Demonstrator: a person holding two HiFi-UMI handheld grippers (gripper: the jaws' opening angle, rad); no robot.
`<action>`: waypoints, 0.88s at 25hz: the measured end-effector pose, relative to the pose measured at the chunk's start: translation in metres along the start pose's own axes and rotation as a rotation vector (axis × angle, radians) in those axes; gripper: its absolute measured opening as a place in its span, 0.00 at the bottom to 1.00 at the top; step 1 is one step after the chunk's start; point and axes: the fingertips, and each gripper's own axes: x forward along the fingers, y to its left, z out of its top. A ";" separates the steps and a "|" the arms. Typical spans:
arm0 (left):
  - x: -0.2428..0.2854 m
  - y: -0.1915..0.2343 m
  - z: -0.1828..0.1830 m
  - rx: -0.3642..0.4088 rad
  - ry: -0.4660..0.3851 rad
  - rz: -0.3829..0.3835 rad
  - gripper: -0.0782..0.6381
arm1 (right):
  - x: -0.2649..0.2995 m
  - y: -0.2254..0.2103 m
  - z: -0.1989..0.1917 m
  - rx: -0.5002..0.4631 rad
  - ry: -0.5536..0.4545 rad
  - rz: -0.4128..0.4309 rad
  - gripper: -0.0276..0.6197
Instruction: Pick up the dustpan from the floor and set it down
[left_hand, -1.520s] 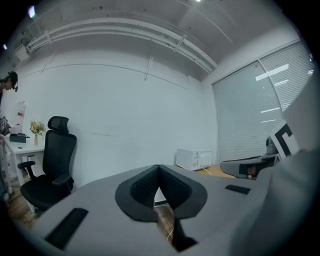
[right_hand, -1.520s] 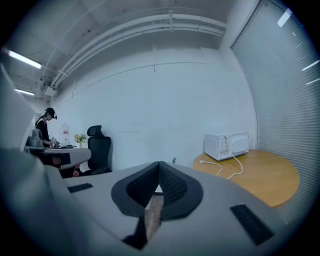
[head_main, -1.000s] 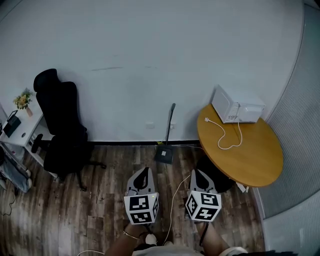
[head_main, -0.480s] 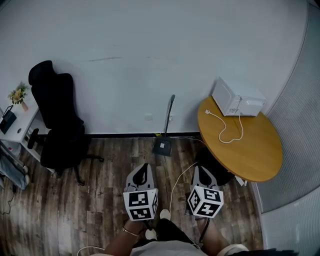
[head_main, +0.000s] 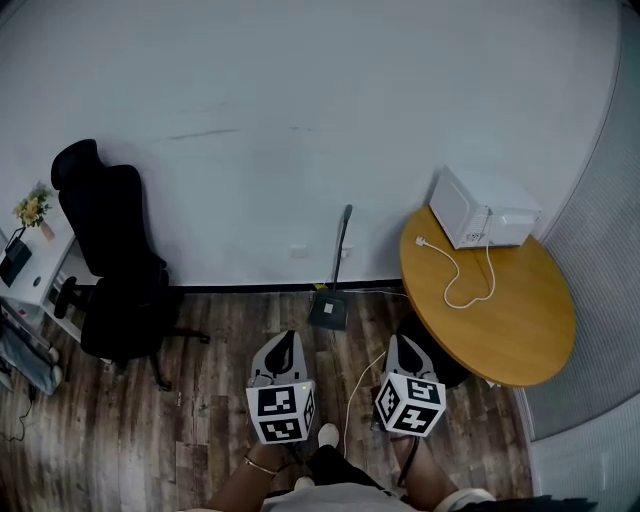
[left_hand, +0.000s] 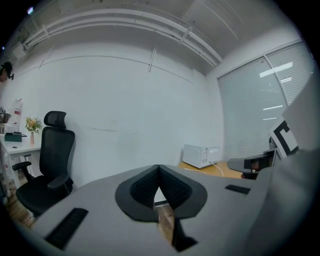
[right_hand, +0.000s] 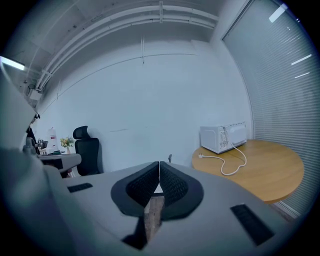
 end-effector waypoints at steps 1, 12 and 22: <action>0.010 0.000 0.004 0.005 -0.006 0.000 0.13 | 0.009 -0.004 0.004 0.004 -0.006 -0.002 0.09; 0.113 0.014 0.040 0.037 -0.033 0.028 0.13 | 0.110 -0.015 0.046 0.009 -0.013 0.043 0.09; 0.185 0.022 0.049 0.064 -0.032 0.081 0.13 | 0.187 -0.030 0.062 0.013 0.011 0.093 0.09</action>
